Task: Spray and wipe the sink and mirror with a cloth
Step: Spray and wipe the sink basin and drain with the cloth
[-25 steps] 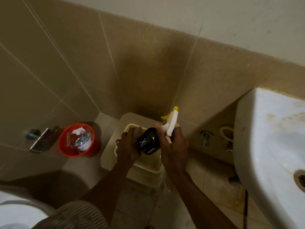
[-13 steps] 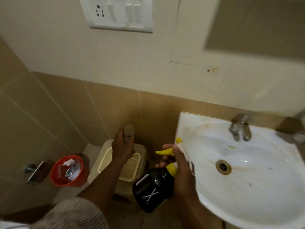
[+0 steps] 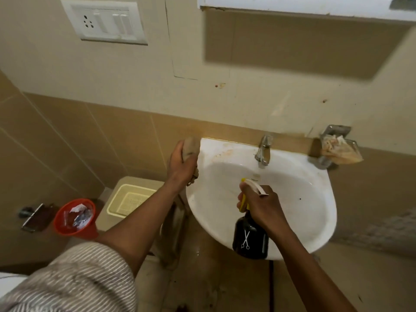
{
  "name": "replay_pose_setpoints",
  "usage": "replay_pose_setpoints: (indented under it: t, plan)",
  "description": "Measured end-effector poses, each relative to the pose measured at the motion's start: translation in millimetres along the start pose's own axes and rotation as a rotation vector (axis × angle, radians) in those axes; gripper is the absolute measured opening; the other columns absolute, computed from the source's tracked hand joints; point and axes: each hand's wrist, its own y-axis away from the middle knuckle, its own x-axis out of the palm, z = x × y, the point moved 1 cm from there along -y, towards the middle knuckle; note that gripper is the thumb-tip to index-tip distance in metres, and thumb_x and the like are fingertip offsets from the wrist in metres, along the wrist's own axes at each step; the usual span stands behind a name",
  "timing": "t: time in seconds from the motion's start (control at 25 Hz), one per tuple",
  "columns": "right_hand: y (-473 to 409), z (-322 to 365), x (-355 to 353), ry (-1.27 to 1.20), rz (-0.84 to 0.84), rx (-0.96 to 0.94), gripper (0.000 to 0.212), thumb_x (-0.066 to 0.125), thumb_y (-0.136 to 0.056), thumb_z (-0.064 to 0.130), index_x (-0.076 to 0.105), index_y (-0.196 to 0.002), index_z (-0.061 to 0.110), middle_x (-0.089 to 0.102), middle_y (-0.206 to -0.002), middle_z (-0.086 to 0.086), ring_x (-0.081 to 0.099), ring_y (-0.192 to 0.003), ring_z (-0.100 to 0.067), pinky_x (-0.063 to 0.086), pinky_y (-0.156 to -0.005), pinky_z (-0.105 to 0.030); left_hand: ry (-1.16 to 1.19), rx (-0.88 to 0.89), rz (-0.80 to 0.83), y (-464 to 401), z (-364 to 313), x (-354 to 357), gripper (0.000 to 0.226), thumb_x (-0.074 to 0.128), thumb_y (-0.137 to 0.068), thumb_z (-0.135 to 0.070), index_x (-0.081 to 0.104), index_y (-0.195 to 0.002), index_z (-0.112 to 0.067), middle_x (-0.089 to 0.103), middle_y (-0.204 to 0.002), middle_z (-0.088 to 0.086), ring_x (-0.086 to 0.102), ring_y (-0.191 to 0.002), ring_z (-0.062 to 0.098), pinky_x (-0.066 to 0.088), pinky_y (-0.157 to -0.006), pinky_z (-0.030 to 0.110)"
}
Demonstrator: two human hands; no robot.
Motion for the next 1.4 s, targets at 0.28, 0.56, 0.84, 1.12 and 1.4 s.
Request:
replay_pose_setpoints:
  t: [0.28, 0.56, 0.84, 1.12, 1.4]
  plan:
    - [-25, -11, -7, -0.003, -0.17, -0.015, 0.033, 0.061, -0.1, 0.031, 0.07, -0.076, 0.011, 0.072, -0.071, -0.008, 0.063, -0.047, 0.005, 0.045, -0.045, -0.006, -0.051, -0.026, 0.046, -27, 22, 25, 0.012, 0.05, -0.091, -0.02, 0.054, -0.102, -0.023, 0.063, -0.065, 0.012, 0.057, -0.046, 0.021, 0.048, -0.042, 0.035]
    - [-58, -17, 20, -0.015, -0.096, 0.056, 0.031, 0.064, -0.098, 0.034, 0.074, -0.092, 0.005, 0.073, -0.071, -0.006, 0.067, -0.052, -0.006, 0.051, -0.048, -0.015, -0.193, 0.1, 0.071, -85, 49, 40, 0.017, 0.048, -0.093, -0.032, 0.055, -0.106, -0.025, 0.066, -0.07, 0.013, 0.064, -0.054, 0.031, 0.057, -0.057, 0.053]
    - [-58, -29, 11, 0.044, -0.218, 0.089, 0.036, 0.06, -0.1, 0.034, 0.069, -0.079, 0.007, 0.07, -0.064, -0.008, 0.062, -0.044, 0.001, 0.046, -0.047, -0.007, -0.674, 0.211, 0.093, -107, 51, 78, 0.053, 0.057, -0.089, -0.019, 0.049, -0.14, -0.028, 0.046, -0.133, 0.014, 0.04, -0.121, 0.046, 0.057, -0.079, 0.054]
    - [-53, -32, -16, 0.077, -0.312, 0.084, 0.036, 0.057, -0.101, 0.038, 0.075, -0.077, 0.017, 0.073, -0.059, -0.006, 0.066, -0.048, -0.006, 0.049, -0.049, -0.014, -0.909, 0.413, 0.222, -108, 53, 164, 0.063, 0.056, -0.083, -0.003, 0.045, -0.14, -0.027, 0.042, -0.139, 0.014, 0.04, -0.124, 0.043, 0.05, -0.086, 0.052]
    - [-55, -42, -13, 0.097, -0.276, 0.05, 0.031, 0.052, -0.103, 0.039, 0.076, -0.095, 0.02, 0.075, -0.07, 0.001, 0.071, -0.07, -0.002, 0.049, -0.061, -0.025, -1.061, 0.696, 0.403, -115, 69, 192, 0.084, 0.071, -0.077, -0.013, 0.035, -0.151, -0.031, 0.037, -0.156, 0.002, 0.022, -0.149, 0.037, 0.035, -0.106, 0.055]
